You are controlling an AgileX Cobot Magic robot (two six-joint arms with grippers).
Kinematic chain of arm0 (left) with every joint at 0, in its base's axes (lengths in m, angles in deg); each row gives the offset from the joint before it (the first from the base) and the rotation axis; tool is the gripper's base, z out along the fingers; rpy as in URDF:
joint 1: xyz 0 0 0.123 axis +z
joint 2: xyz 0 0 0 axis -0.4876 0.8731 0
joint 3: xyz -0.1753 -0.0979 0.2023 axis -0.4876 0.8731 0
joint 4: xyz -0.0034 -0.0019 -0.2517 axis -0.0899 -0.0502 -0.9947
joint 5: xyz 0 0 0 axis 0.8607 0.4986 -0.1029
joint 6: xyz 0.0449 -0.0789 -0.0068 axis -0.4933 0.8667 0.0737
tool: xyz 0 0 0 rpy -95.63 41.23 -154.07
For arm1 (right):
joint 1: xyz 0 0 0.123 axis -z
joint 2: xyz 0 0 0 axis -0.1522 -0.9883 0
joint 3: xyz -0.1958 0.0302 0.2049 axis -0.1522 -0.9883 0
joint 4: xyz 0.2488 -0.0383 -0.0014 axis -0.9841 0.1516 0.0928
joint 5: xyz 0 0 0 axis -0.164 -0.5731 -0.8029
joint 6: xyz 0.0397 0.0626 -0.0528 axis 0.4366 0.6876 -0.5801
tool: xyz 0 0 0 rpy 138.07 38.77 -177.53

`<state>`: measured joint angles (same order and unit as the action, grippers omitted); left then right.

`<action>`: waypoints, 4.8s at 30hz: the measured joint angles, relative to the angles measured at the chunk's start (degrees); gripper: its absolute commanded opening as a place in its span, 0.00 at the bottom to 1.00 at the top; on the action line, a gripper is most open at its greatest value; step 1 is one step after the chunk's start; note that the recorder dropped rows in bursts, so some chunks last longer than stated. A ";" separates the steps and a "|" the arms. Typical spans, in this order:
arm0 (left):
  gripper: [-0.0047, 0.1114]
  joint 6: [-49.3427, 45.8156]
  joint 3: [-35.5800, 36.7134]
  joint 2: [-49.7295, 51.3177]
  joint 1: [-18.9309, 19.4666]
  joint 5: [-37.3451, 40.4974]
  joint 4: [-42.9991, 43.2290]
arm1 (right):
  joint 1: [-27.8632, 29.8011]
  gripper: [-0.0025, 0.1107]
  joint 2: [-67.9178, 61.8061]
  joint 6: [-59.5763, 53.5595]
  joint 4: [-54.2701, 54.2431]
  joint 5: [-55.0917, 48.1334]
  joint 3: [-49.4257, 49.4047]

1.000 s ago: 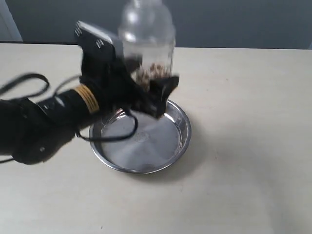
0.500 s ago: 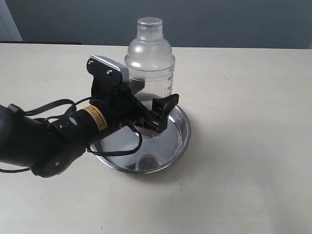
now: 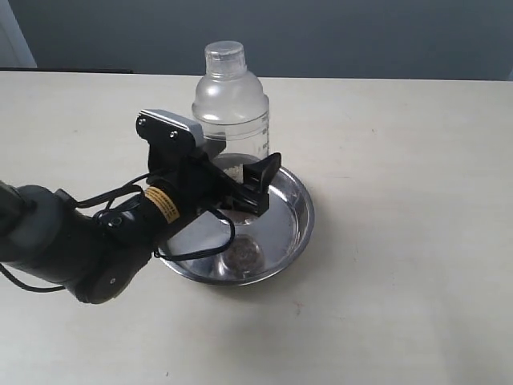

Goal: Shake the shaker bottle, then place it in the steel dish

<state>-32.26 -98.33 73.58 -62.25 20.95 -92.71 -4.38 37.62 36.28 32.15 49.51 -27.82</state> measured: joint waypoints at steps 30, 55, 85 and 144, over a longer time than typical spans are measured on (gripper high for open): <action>0.04 -0.38 -0.13 7.92 0.00 -3.91 -1.97 | 0.00 0.02 0.00 0.00 0.00 0.00 0.00; 0.94 0.98 2.66 7.44 0.00 -5.07 4.92 | 0.00 0.02 0.00 0.00 0.00 0.00 0.00; 0.82 -11.26 8.93 -14.23 0.00 -4.50 1.50 | 0.00 0.02 0.00 0.00 0.00 0.00 0.00; 0.04 -15.43 34.59 -110.70 31.36 78.53 -10.50 | 0.00 0.02 0.00 0.00 0.00 0.00 0.00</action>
<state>-47.69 -63.74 -37.12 -30.89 99.48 -103.21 -4.38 37.62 36.28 32.15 49.51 -27.82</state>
